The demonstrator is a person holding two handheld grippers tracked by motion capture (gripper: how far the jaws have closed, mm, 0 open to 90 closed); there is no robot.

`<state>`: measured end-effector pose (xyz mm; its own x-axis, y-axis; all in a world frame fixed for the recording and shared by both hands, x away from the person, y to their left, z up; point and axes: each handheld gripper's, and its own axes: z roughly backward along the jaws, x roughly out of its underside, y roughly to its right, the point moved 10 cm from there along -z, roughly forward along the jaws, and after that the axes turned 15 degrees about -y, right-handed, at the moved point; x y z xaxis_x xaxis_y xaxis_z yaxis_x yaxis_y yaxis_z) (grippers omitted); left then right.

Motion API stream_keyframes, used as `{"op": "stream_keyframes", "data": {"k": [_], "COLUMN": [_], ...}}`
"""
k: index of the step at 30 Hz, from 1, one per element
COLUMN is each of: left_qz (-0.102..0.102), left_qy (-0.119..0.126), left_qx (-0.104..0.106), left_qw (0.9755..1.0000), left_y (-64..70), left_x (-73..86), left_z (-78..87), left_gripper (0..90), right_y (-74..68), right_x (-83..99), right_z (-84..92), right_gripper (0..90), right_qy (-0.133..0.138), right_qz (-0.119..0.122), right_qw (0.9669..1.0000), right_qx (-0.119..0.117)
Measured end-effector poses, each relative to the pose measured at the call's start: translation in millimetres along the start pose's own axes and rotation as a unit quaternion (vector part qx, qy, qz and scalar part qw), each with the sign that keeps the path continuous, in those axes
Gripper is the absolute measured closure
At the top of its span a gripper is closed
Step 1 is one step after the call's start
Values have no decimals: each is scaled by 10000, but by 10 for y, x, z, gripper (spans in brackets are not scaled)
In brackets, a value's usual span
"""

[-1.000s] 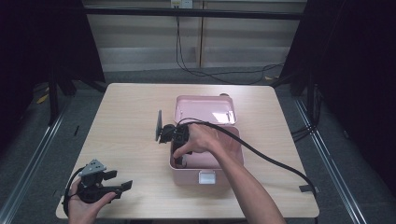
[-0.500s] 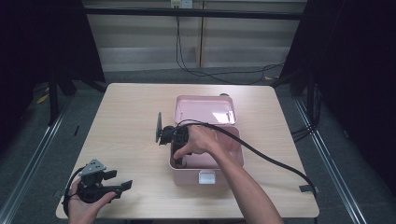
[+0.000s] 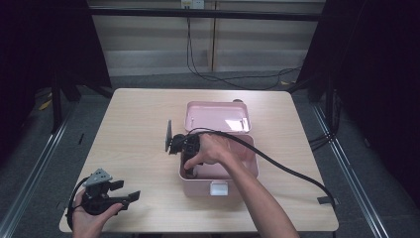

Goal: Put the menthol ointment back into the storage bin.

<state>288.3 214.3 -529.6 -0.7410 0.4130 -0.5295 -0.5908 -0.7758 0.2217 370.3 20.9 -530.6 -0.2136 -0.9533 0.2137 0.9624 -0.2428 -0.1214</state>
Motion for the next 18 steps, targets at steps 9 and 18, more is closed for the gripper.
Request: {"op": "stream_keyframes", "data": {"k": [9, 18], "left_qz": [-31, -33], "left_qy": [-10, -2], "left_qx": [-2, -12], "left_qw": [10000, 10000], "left_y": [0, 4], "left_x": [1, 1], "left_z": [-4, -1], "left_gripper": [225, 225], "right_y": [7, -38], "right_x": [-10, -27], "right_z": [0, 33], "right_gripper": [500, 393], "right_qy": [28, 107], "right_qz": [-67, -116], "right_qw": [10000, 9996], "right_qx": [-60, -238]}}
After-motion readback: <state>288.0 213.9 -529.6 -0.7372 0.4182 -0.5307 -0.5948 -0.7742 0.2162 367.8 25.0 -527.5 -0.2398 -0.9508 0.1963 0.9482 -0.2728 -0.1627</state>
